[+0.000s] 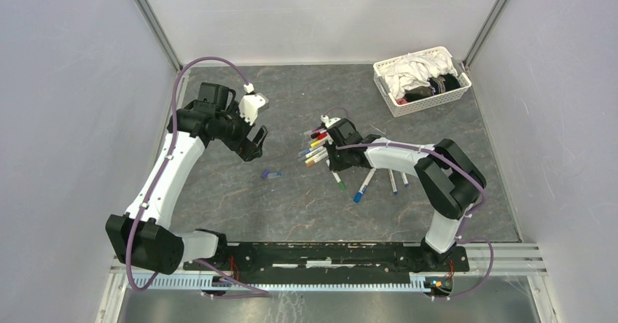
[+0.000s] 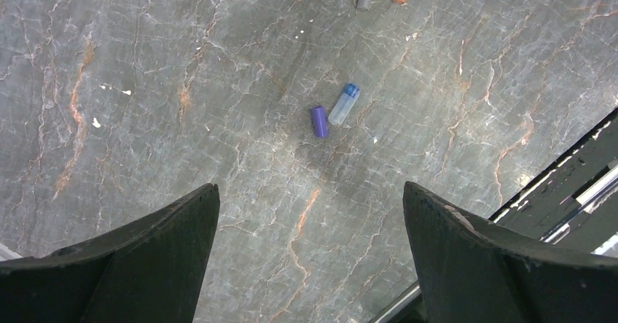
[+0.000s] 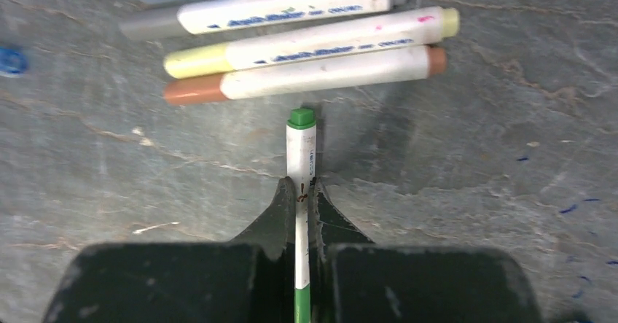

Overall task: Open the pen caps
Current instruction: Pick up the pen from the center of the board.

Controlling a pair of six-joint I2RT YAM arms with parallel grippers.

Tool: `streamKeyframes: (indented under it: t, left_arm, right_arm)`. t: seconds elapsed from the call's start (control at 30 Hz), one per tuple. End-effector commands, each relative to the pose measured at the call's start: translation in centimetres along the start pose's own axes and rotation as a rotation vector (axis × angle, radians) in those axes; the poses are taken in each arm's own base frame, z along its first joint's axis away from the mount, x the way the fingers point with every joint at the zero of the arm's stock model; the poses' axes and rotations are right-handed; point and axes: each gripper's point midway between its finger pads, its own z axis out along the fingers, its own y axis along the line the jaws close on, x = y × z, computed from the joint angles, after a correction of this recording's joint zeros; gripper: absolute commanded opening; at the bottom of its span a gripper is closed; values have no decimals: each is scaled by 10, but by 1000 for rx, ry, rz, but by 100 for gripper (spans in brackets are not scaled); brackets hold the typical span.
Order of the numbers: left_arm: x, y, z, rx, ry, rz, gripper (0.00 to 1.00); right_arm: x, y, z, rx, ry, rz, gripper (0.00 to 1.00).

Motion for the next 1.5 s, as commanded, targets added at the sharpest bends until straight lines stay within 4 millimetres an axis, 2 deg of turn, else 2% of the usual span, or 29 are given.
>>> streamKeyframes:
  t: [0.0,0.13,0.23,0.37,0.53,0.63,0.77,0.9,1.03,1.13,1.2,1.23,1.27,1.3,1.33,1.47]
  left_arm:
    - [-20,-4,-10,8,-92,-11,100]
    - [-31,-13,-8,67,-134,-56,100]
    - [-39,-24,-6,138,-159,-89,100]
    - [-52,-48,-8,291,-208,-115,100]
    - [-68,-72,-20,433,-283,-111,100]
    - [-71,-85,-24,508,-307,-103,100]
    - [-75,-99,-30,591,-331,-96,100]
    - [-73,-109,-30,648,-333,-88,94]
    - [-73,-112,-28,663,-330,-83,83]
    - [-76,-109,-29,641,-342,-71,67]
    - [-79,-104,-27,609,-355,-68,50]
    - [-81,-101,-26,584,-363,-70,34]
    - [-82,-98,-25,559,-370,-69,26]
    - [-83,-93,-22,528,-372,-74,12]
    - [-84,-88,-20,498,-375,-78,3]
    - [-82,-76,-14,418,-364,-77,2]
  right_arm:
    - [-64,41,-28,-141,-199,100,0]
    - [-127,72,-80,-295,-427,163,0]
    - [-163,89,-120,-389,-592,231,0]
    - [-193,100,-166,-472,-782,340,0]
    - [-206,110,-201,-544,-916,458,0]
    - [-208,114,-217,-569,-980,512,0]
    - [-210,120,-225,-558,-1015,538,0]
    - [-212,131,-230,-593,-1028,552,0]
    - [-211,142,-230,-612,-1019,547,0]
    - [-207,144,-232,-605,-1024,546,0]
    - [-204,144,-232,-591,-1027,544,0]
    - [-202,143,-232,-585,-1030,544,0]
    - [-201,143,-233,-581,-1031,542,0]
    - [-200,143,-232,-577,-1031,541,0]
    - [-198,144,-232,-577,-1030,537,0]
    - [-188,145,-228,-564,-1011,504,0]
